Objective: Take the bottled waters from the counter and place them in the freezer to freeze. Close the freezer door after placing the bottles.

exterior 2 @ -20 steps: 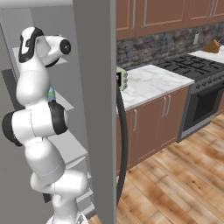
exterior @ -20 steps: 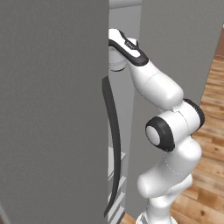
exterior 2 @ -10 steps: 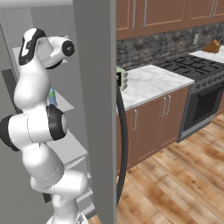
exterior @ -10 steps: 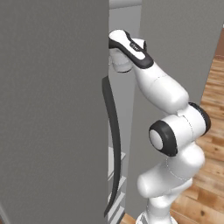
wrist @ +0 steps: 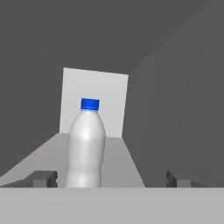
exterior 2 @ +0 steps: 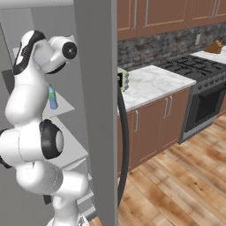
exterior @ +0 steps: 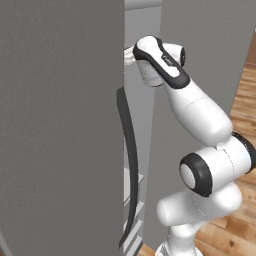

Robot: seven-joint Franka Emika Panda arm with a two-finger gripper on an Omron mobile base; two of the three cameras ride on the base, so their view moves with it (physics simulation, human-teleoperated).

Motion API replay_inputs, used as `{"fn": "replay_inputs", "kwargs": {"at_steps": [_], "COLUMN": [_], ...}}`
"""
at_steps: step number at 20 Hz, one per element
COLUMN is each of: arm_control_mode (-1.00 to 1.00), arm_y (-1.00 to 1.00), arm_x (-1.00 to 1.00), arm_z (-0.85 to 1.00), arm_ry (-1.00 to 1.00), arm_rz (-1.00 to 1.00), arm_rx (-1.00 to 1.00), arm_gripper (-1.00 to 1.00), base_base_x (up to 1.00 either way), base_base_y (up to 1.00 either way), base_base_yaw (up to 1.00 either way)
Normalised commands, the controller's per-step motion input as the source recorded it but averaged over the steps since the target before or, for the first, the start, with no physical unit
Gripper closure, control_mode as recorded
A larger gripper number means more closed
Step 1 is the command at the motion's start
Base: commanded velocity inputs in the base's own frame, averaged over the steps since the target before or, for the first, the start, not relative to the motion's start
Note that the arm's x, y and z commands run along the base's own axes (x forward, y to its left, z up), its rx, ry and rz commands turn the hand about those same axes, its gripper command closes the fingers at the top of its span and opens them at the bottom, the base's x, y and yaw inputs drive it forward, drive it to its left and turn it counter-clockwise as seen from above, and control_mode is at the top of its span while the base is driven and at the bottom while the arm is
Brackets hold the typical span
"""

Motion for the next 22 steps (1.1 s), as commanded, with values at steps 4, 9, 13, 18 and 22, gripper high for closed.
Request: {"fn": "replay_inputs", "kwargs": {"at_steps": [4,9,13,18,22], "arm_control_mode": [-1.0,-1.0,-1.0,-1.0,-1.0], "arm_y": [-0.65,-0.64,-0.43,-0.25,-0.14], "arm_x": [-0.65,-0.89,-1.0,-1.0,-0.84], "arm_z": [0.09,0.01,0.0,0.0,0.0], "arm_ry": [0.0,0.0,0.05,0.22,0.41], "arm_rz": [-0.08,-0.08,-0.08,-0.1,-0.18], "arm_rx": [0.0,0.0,0.0,-0.03,-0.15], "arm_gripper": [-1.0,-1.0,-1.0,-1.0,-1.0], "base_base_x": [0.0,0.0,0.0,0.0,0.0], "base_base_y": [0.0,0.0,0.0,0.0,0.0], "base_base_yaw": [0.0,0.0,0.0,0.0,0.0]}}
